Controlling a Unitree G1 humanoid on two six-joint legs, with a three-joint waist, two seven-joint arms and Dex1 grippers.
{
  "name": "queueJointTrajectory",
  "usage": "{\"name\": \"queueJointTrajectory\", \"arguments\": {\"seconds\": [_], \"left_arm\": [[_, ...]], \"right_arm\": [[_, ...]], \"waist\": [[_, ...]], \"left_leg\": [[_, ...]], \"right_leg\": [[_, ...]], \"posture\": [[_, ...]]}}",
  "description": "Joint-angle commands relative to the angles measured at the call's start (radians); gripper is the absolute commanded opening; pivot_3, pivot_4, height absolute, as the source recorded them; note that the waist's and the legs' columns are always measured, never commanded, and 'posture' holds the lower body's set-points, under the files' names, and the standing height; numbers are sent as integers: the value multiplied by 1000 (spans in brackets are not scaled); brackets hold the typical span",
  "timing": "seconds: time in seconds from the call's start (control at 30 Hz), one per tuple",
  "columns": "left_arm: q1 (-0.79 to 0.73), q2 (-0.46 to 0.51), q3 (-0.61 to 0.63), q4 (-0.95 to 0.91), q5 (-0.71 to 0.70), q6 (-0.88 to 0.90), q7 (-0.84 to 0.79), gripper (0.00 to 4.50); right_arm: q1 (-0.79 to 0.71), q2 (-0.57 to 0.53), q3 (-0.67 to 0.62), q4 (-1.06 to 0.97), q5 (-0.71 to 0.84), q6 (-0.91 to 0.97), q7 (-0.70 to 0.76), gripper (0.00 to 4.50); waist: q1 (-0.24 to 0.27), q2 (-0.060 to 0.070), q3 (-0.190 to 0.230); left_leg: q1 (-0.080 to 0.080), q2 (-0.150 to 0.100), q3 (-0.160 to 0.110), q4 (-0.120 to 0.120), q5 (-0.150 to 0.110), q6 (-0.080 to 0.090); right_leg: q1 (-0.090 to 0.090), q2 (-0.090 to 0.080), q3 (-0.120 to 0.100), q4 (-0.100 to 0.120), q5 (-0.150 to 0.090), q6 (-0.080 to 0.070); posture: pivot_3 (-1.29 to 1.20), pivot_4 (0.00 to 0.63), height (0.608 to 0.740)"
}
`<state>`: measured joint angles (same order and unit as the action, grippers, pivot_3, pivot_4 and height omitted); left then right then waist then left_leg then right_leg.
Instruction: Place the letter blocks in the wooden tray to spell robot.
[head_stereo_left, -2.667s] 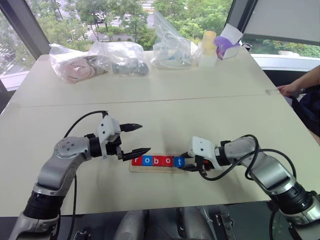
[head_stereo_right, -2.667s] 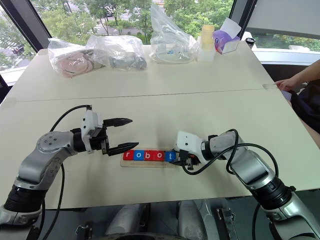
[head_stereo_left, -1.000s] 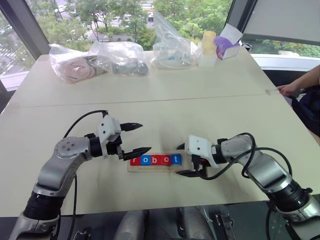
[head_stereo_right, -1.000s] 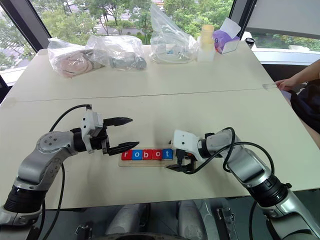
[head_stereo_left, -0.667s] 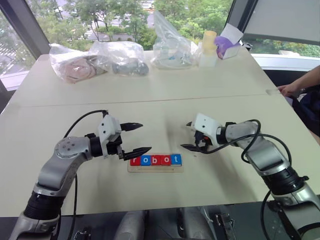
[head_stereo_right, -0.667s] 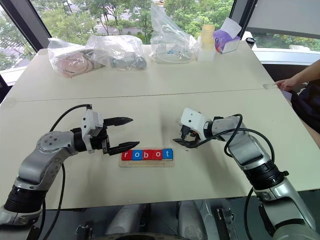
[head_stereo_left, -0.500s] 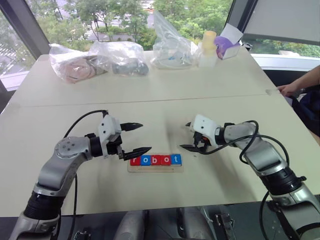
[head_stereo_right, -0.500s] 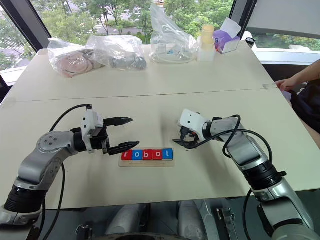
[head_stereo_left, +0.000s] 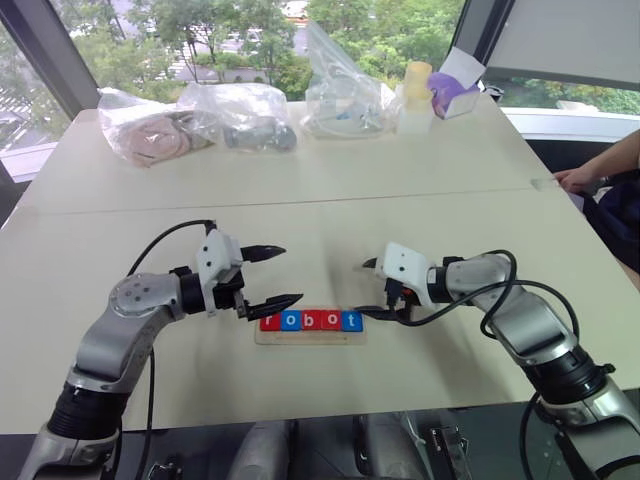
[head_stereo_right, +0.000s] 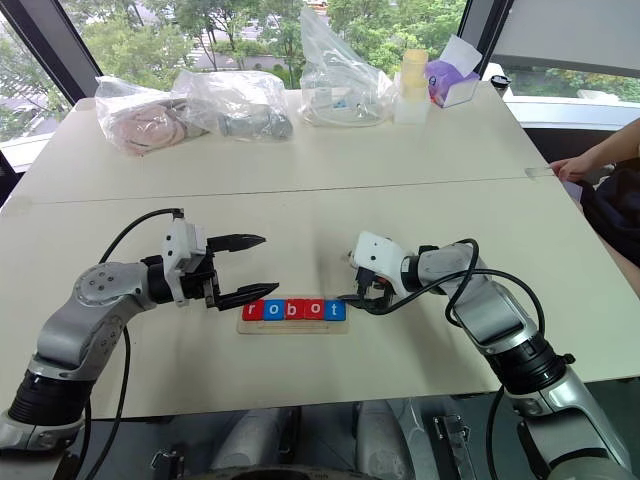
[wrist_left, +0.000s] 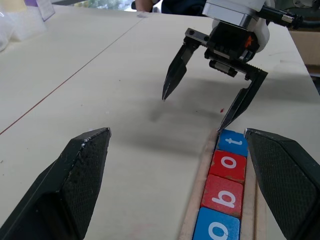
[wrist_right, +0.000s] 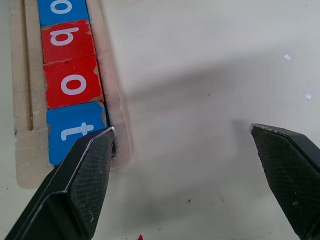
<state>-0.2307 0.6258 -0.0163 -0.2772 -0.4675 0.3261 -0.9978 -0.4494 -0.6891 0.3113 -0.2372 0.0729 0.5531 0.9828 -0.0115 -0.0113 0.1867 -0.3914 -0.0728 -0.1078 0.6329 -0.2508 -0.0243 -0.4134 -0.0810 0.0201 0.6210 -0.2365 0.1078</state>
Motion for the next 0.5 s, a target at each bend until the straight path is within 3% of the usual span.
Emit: {"name": "queueJointTrajectory", "arguments": {"seconds": [0.03,0.27,0.5], "left_arm": [[-7,0,9,-28,-10,0,5,4500],[26,34,25,-60,-23,48,3,4500],[121,126,79,-132,-31,94,-6,4500]], "right_arm": [[-9,7,-21,-28,-1,-7,-24,4457],[-3,-37,-121,-86,81,88,-7,4457],[103,-185,-298,-284,262,241,73,4457]], "waist": [[0,0,0],[1,0,0],[2,0,0]], "left_leg": [[0,0,0,0,0,0],[0,0,0,0,0,0],[0,0,0,0,0,0]], "right_leg": [[0,0,0,0,0,0],[0,0,0,0,0,0],[0,-1,0,-1,0,0]], "posture": [[0,150,740],[0,150,740],[0,150,740]]}}
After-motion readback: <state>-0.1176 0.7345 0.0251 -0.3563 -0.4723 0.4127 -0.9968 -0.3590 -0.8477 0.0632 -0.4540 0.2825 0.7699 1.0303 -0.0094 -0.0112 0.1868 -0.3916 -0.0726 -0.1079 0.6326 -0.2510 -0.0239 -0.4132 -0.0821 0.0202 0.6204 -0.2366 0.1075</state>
